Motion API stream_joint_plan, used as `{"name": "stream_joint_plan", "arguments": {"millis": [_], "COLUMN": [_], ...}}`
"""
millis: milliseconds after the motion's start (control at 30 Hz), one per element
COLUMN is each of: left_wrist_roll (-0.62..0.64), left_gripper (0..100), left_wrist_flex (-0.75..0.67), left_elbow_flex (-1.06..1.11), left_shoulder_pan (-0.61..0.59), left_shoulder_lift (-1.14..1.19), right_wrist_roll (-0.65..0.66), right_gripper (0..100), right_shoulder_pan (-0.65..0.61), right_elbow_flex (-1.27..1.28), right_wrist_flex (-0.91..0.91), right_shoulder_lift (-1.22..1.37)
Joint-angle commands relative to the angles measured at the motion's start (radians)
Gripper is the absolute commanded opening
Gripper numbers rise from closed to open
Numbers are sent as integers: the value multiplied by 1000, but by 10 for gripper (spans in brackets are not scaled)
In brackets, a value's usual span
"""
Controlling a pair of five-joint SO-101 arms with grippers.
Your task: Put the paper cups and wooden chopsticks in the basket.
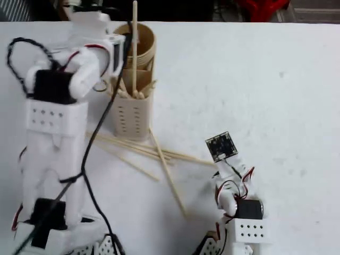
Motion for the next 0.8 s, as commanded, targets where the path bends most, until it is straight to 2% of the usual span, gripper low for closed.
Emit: {"name": "stream_joint_plan", "arguments": {"millis": [0, 67, 200, 300, 533, 633, 767], "left_wrist_roll": [-80, -107, -69, -51, -29, -25, -28], "left_gripper": [165, 165, 165, 165, 184, 230, 234], "left_wrist_flex": [112, 206, 322, 226, -52, -120, -175], "left_elbow_flex": [-127, -149, -147, -155, -86, -75, -80], "left_shoulder_pan": [-25, -42, -191, -197, 68, 74, 77], "left_shoulder_lift": [-133, -166, -186, -186, -128, -50, 67], "right_wrist_roll": [0, 0, 60, 115, 118, 121, 124], "right_gripper": [63, 63, 63, 63, 62, 60, 60], "right_shoulder_pan": [1, 4, 7, 1, 1, 1, 1], "right_elbow_flex": [-6, -11, -12, -14, -11, -9, -9], "right_wrist_flex": [-19, -19, -19, -19, -16, -15, -15], "right_shoulder_lift": [-4, -4, -4, -4, -4, -4, -4]}}
